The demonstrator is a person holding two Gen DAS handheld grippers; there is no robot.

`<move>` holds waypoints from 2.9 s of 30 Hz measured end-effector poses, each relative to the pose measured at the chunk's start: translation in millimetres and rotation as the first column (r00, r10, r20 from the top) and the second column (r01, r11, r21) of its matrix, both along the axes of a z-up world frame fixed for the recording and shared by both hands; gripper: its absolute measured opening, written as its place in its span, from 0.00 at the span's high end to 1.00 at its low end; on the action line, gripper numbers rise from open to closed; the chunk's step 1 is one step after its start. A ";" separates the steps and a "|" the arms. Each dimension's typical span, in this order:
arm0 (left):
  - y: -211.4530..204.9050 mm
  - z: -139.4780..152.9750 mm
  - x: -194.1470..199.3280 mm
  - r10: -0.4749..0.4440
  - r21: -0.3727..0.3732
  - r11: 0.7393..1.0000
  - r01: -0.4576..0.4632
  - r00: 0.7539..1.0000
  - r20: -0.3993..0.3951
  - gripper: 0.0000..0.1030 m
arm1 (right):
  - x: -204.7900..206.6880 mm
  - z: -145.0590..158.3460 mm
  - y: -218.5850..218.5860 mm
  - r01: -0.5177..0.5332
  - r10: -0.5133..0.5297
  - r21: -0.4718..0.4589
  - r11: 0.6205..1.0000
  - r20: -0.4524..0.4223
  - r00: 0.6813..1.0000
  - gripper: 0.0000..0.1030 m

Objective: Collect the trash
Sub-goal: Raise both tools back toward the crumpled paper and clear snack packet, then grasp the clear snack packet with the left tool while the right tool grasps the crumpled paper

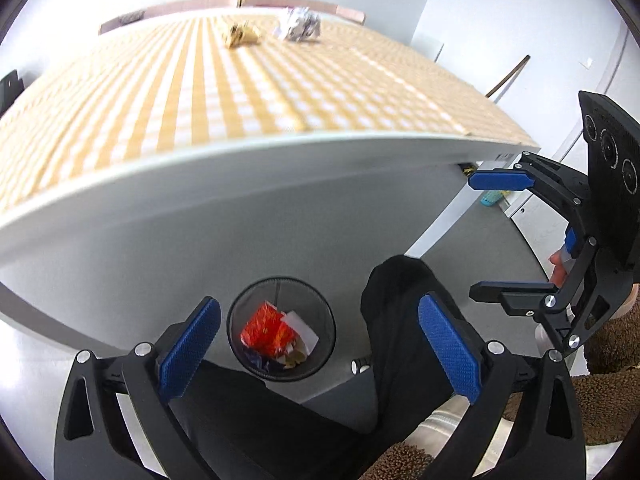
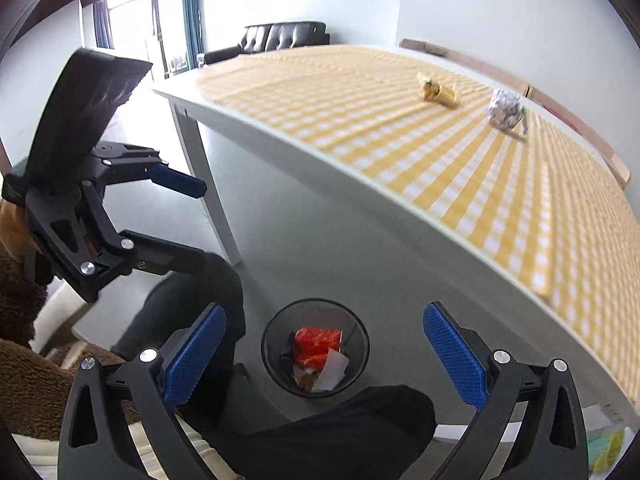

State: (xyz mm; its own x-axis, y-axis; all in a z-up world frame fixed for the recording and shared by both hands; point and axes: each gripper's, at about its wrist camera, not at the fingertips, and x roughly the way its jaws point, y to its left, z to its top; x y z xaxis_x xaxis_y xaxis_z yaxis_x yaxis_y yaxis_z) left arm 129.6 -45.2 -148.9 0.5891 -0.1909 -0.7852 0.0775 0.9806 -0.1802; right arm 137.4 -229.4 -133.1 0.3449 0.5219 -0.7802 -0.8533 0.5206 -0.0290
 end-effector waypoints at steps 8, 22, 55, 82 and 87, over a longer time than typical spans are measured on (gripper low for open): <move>-6.5 34.5 9.8 -0.030 0.013 0.999 0.029 0.996 0.079 0.04 | 5.5 38.7 -10.0 0.021 -0.022 0.025 0.999 0.058 0.998 0.03; -1.0 68.5 53.9 -0.087 0.039 0.996 0.082 0.984 0.157 0.04 | 53.0 59.0 -17.8 0.104 -0.109 0.073 0.992 0.071 0.991 0.03; 48.0 89.1 217.9 -0.125 0.073 0.991 0.115 0.980 0.157 0.04 | 237.3 59.6 22.7 0.196 -0.198 0.045 0.980 0.041 0.979 0.03; 85.6 58.1 335.8 -0.061 0.142 0.988 0.057 0.998 0.023 0.11 | 375.0 34.1 93.4 0.108 -0.107 -0.065 0.992 0.022 0.994 0.03; 83.9 50.6 340.6 -0.077 0.198 0.977 0.075 0.997 0.005 0.32 | 381.4 36.9 95.7 0.112 -0.111 -0.019 0.994 0.060 0.992 0.03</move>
State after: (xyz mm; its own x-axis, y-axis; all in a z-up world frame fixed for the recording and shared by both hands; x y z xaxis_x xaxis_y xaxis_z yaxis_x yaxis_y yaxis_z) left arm 470.3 38.7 -98.3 0.5885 -0.0776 -0.8048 0.1540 0.9879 0.0174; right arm 518.8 -133.8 -96.2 0.4456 0.4603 -0.7678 -0.7864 0.6111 -0.0901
